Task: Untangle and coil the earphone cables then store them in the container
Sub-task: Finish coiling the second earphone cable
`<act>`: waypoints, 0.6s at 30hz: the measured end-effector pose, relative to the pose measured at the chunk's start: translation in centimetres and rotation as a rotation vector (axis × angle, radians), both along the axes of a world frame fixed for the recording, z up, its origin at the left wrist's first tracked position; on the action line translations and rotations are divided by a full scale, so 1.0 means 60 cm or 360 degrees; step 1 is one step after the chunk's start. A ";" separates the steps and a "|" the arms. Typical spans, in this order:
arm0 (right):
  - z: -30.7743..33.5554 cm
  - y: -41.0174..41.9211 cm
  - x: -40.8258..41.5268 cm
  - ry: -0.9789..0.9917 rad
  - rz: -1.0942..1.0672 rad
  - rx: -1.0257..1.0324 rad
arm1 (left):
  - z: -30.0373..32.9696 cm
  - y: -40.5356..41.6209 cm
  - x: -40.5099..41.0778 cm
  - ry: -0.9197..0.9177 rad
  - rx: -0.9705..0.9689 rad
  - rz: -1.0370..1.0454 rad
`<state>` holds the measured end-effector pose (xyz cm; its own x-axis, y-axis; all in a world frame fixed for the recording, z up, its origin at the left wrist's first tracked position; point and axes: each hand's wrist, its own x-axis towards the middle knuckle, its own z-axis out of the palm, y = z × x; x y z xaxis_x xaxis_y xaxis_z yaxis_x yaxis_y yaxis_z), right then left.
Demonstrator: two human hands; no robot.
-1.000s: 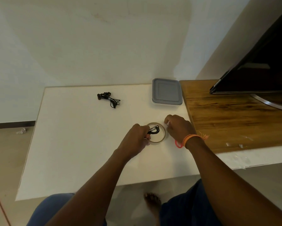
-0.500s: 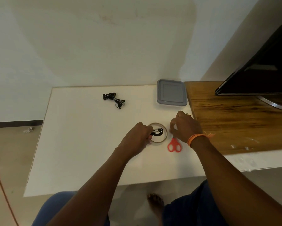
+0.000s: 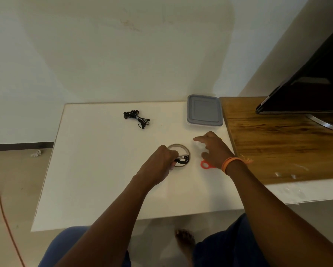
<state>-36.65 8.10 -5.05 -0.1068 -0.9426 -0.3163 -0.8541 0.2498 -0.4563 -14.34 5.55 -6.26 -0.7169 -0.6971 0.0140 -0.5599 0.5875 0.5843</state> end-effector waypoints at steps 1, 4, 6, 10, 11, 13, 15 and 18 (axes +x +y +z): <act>-0.004 0.000 0.003 -0.0016 0.0032 0.0041 | -0.002 0.000 0.002 -0.0005 0.0000 -0.0002; -0.014 -0.001 0.012 0.0001 0.0084 0.0099 | -0.007 0.000 0.006 -0.0036 0.0021 -0.0002; -0.018 -0.002 0.021 -0.0010 0.0124 0.0071 | -0.008 -0.001 0.007 -0.0036 0.0026 0.0003; -0.019 -0.007 0.033 0.0001 0.0128 0.0003 | -0.009 -0.002 0.008 -0.0067 0.0050 -0.0003; -0.018 -0.008 0.034 0.0029 0.0135 0.0000 | -0.009 -0.002 0.008 -0.0077 0.0054 -0.0004; -0.017 -0.011 0.034 0.0084 0.0161 0.0017 | -0.011 -0.003 0.011 -0.0073 0.0058 -0.0002; -0.019 -0.012 0.034 0.0098 0.0163 0.0033 | -0.013 -0.006 0.013 -0.0075 0.0061 -0.0006; -0.011 -0.020 0.029 0.0107 0.0173 0.0163 | -0.013 -0.007 0.016 -0.0103 -0.0005 -0.0031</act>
<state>-34.91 6.93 -5.68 -0.0299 -0.9129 -0.4070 -0.9063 0.1965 -0.3742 -13.39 5.15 -7.01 -0.7296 -0.6832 -0.0306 -0.5850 0.6003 0.5454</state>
